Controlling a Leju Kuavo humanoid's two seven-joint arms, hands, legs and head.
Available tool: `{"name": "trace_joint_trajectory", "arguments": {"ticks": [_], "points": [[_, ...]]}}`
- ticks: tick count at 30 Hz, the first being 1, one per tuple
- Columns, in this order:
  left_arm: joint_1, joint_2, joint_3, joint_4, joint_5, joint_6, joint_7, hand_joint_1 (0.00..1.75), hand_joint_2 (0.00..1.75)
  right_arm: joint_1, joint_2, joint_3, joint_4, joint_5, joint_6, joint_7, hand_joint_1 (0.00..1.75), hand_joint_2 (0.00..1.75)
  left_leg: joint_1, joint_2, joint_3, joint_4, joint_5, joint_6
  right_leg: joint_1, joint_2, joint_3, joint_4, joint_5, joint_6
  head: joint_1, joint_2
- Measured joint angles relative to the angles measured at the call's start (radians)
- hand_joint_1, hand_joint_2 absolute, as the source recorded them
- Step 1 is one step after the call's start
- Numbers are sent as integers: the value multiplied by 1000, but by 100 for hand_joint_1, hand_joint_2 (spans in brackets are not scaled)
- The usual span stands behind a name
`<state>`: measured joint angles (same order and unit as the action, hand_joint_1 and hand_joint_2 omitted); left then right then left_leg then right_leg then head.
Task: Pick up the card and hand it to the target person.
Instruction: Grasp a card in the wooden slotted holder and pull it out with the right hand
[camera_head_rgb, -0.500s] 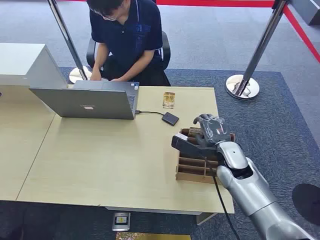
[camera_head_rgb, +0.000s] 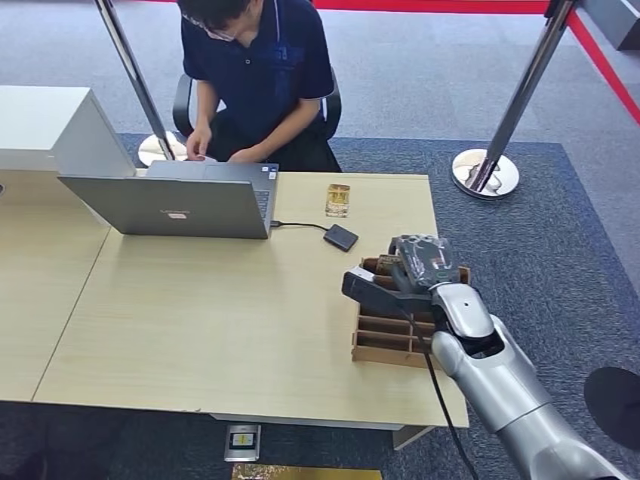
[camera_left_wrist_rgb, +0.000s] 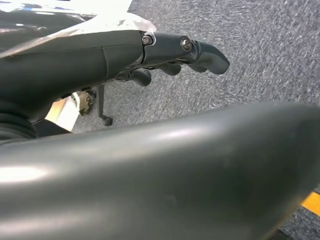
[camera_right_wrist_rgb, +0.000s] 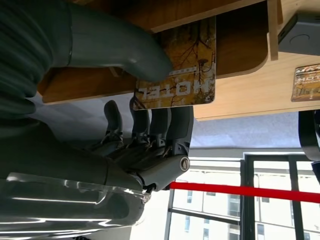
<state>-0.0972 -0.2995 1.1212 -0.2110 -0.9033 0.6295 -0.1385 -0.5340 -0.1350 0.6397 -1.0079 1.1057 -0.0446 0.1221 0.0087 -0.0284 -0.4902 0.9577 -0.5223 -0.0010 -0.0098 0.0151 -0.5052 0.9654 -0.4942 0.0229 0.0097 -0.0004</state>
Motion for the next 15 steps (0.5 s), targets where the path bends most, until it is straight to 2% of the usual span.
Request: {"name": "trace_joint_trajectory", "arguments": {"ticks": [15], "points": [[0, 0, 0, 0, 0, 9, 5, 0, 0, 6, 5, 0, -1, 9, -9, 5, 118, 175, 0, 0, 0, 0, 0, 0, 0, 0, 0, 0, 0, 0, 0, 0]]}}
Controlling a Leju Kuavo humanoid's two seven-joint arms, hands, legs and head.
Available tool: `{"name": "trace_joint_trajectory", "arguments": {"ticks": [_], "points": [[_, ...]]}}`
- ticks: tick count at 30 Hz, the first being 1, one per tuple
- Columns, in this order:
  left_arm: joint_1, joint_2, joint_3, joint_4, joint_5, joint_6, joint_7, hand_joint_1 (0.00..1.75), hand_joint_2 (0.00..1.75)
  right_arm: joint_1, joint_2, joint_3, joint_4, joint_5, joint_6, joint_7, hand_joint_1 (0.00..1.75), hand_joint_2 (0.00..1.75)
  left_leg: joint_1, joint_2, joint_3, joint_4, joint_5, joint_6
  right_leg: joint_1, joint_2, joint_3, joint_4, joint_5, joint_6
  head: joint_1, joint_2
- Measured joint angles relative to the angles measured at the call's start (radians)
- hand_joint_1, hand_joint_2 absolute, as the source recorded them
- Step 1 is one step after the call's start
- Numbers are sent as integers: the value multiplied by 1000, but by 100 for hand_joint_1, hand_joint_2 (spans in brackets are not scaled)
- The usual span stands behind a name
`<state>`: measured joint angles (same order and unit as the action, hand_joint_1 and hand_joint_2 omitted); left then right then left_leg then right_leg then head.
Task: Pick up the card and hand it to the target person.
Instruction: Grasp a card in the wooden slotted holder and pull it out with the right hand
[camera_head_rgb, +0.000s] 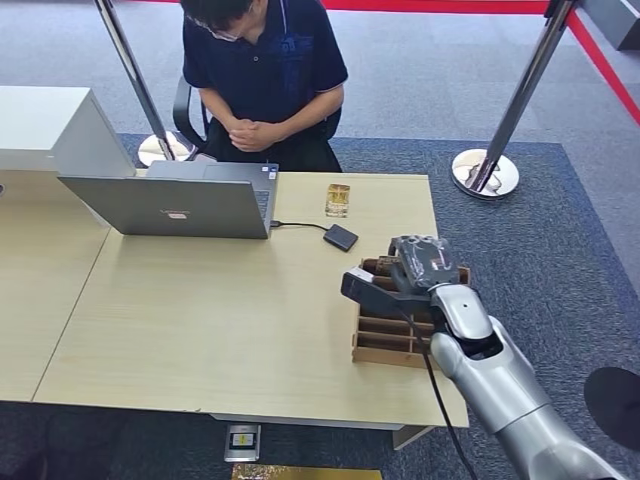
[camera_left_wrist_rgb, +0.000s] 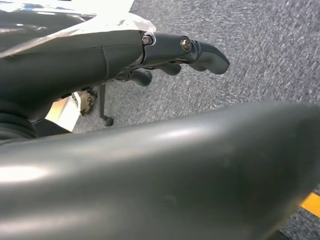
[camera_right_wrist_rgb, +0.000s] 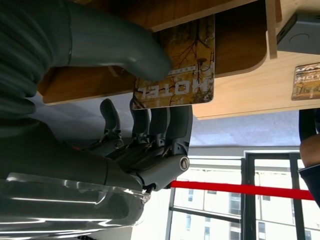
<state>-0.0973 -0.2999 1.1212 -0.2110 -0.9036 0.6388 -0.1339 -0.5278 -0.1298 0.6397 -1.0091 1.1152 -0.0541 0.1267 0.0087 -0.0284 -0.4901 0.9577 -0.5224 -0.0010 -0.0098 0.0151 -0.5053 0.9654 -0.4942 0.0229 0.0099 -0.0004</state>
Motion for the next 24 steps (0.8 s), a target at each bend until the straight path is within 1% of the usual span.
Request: {"name": "trace_joint_trajectory", "arguments": {"ticks": [8, 13, 19, 21, 24], "points": [[0, 0, 0, 0, 0, 3, -5, 0, 0, 9, 4, -1, -12, 6, -4, 8, 120, 175, 0, 0, 0, 0, 0, 0, 0, 0, 0, 0, 0, 0, 0, 0], [0, 0, 0, 0, 0, 3, -6, 0, 0, 24, -3, -7, -41, 8, -2, 8, 117, 175, 0, 0, 0, 0, 0, 0, 0, 0, 0, 0, 0, 0, 0, 0], [0, 0, 0, 0, 0, 4, -6, 0, 0, 28, -16, -9, -75, 11, 6, 4, 108, 175, 0, 0, -1, 0, 0, 0, 0, 0, -1, 0, 0, 0, 0, 0], [0, 0, 0, 0, 0, 4, -6, 0, 0, 29, -18, -9, -78, 11, 10, 2, 109, 175, 0, 0, -1, 0, 0, 0, 0, 0, -1, 0, 0, 0, 0, 0], [0, 0, 0, 0, 0, 5, -6, 0, 0, 30, -21, -9, -78, 11, 14, -1, 117, 175, 0, 0, -1, 0, 0, 0, 0, 0, -1, 0, 0, 0, 0, 0]]}}
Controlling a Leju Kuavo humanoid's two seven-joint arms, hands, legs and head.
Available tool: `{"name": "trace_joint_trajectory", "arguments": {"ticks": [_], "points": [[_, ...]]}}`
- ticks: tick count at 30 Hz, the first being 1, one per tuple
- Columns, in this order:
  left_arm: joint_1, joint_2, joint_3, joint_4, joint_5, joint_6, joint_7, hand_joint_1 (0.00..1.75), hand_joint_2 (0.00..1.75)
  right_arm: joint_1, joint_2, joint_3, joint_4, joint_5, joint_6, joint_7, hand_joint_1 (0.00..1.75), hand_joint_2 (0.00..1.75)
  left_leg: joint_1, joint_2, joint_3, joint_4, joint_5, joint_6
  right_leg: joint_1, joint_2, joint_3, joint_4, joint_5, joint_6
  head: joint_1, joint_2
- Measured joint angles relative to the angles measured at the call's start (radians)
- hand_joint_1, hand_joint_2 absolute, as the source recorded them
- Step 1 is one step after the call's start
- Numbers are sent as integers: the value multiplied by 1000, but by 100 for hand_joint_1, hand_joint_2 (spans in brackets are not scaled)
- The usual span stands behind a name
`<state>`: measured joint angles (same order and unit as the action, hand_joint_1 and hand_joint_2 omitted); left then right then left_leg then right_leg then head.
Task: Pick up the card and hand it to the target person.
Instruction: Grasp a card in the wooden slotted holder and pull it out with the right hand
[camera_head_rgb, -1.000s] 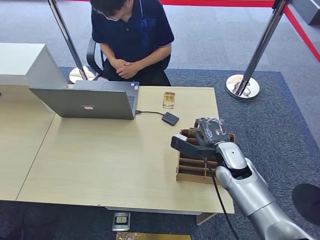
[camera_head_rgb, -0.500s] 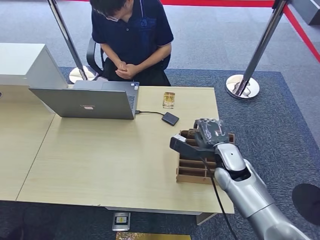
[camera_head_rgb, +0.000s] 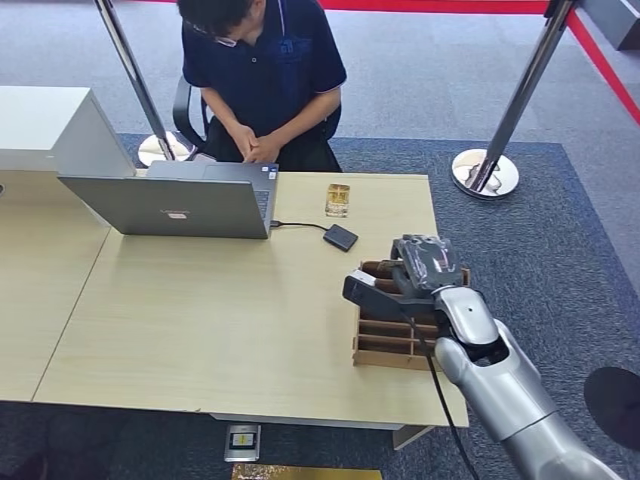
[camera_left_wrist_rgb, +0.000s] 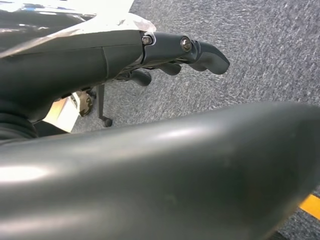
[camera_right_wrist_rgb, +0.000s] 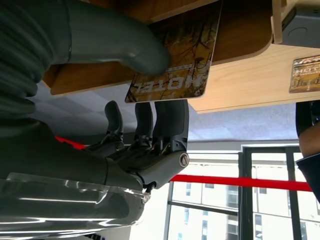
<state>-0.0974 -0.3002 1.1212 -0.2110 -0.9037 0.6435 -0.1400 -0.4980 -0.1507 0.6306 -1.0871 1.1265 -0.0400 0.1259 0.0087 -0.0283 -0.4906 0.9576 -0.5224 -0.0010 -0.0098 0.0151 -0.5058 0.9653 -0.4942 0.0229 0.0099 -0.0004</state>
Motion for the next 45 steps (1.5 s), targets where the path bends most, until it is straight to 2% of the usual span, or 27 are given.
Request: {"name": "trace_joint_trajectory", "arguments": {"ticks": [6, 14, 32, 45], "points": [[0, 0, 0, 0, 0, 2, -1, 0, 0, 3, 0, 1, 1, 0, 5, -1, 123, 175, 0, 0, 0, 0, 0, 0, 0, 0, 0, 0, 0, 0, 0, 0], [0, 0, 0, 0, 0, 3, -4, 0, 0, 5, 0, 1, 0, -3, 4, -3, 147, 175, 0, 0, 0, 0, 0, 0, 0, 0, 0, 0, 0, 0, 0, 0], [0, 0, 1, 0, 1, 3, -8, 0, 0, 22, -10, -14, -105, -8, -4, -4, 143, 175, 0, 0, 0, 0, 0, 0, 0, 0, 0, 0, 0, 0, 0, 0], [0, 0, 0, 0, 0, -3, -8, 0, 0, 26, -16, -17, -141, 5, -2, -5, 148, 175, 0, 0, 0, 0, 0, 0, 0, 0, 0, 0, 0, 0, 0, 0]]}}
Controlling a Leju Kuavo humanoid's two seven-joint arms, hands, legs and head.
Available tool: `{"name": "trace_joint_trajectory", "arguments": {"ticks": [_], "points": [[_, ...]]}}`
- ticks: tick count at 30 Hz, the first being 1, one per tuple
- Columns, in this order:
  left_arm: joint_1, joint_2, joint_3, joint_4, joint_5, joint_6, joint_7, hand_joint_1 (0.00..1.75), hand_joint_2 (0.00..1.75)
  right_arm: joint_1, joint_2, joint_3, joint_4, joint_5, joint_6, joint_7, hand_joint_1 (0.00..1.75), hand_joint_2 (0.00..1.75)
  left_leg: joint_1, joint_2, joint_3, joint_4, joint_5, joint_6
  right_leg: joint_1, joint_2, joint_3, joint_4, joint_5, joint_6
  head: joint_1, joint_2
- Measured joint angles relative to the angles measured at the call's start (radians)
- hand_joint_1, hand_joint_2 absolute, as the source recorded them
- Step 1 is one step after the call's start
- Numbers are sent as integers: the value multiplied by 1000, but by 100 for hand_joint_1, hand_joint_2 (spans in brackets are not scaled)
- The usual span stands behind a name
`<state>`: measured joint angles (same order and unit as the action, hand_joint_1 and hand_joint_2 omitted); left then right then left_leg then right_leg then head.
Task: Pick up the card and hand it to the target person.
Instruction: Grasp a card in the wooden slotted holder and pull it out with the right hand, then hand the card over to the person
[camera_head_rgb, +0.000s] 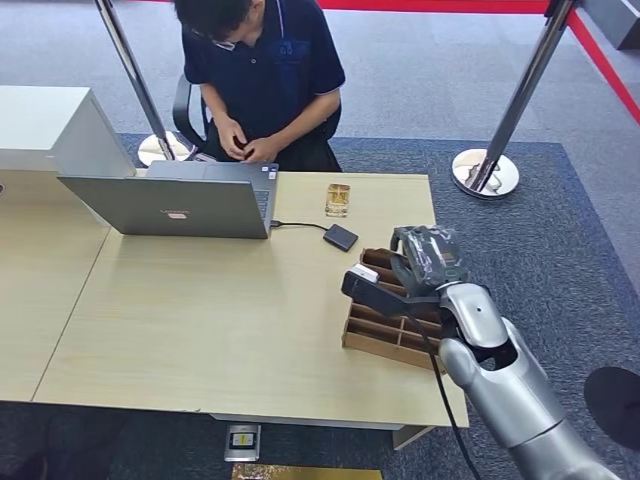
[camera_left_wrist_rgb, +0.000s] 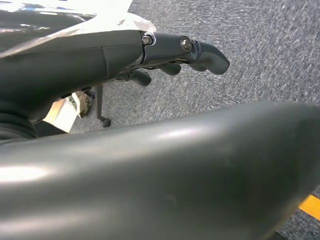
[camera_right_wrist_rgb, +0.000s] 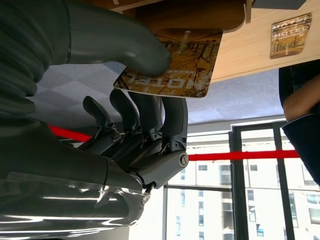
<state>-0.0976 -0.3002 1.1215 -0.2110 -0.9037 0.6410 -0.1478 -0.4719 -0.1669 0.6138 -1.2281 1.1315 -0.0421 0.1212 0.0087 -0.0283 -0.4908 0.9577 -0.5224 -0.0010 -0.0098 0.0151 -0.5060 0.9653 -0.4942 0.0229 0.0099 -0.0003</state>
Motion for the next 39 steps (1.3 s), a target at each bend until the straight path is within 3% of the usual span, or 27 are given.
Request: {"name": "trace_joint_trajectory", "arguments": {"ticks": [13, 21, 27, 39], "points": [[0, 0, 0, 0, -1, -4, -1, 0, 0, -6, -1, 0, -85, 57, -36, -18, 147, 175, 0, 0, 0, 0, 0, 0, 0, 0, 0, 0, 0, 0, 0, 0], [0, 0, 0, 0, -2, 4, -1, 0, 0, -72, 20, 11, -123, 57, -37, -37, 145, 175, 0, 0, 0, 0, 0, 0, 0, 0, 0, 0, 0, 0, 0, 0], [-1, -1, 0, 0, -10, 8, 4, 0, 0, -159, 72, 29, -65, 34, -22, -30, 146, 175, 0, 0, 0, 0, 0, 0, 0, 0, 0, 1, 0, 0, 0, 0], [-6, -2, -11, 0, -40, 2, 34, 0, 0, -355, 239, 50, 263, 94, -14, 79, 148, 175, 0, 0, 0, 0, 1, -1, 0, 0, 0, 1, 0, 0, 0, 0]]}}
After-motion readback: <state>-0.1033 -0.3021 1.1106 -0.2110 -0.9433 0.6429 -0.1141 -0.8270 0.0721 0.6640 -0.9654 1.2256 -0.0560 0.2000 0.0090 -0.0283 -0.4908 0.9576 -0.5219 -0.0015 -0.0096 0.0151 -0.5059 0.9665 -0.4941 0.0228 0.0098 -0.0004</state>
